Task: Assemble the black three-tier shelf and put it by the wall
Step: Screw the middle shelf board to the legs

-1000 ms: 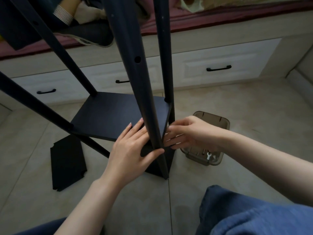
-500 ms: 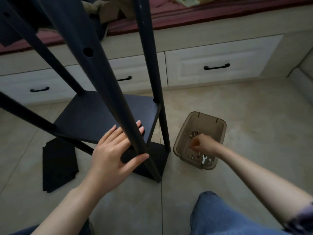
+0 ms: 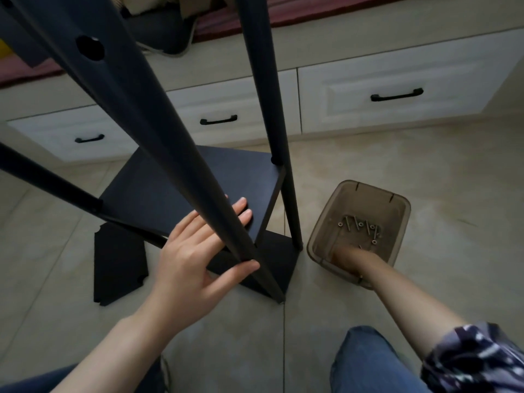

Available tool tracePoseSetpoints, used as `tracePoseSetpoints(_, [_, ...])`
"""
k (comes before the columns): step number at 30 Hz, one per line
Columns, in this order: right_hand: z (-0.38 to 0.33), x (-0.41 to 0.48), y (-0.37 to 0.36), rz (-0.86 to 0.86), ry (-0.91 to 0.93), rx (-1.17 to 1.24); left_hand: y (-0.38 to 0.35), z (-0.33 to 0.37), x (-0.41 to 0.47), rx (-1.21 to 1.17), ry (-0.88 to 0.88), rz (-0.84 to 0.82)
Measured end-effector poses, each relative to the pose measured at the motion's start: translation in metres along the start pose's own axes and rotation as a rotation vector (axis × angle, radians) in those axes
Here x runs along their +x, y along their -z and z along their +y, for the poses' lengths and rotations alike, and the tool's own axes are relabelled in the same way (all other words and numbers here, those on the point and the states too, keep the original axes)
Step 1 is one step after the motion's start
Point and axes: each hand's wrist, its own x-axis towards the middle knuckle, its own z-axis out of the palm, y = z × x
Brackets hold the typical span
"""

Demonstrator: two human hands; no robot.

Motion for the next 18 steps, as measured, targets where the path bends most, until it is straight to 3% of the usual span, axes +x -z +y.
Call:
tracePoseSetpoints(11, [0.002,-0.009,0.011,0.115,-0.034,0.008,0.004,0.003,0.0,0.027,0.022,-0.047])
tracePoseSetpoints(18, [-0.001,-0.049,0.041,0.144,-0.004,0.163,0.015,0.007,0.008,0.091,0.029,-0.1])
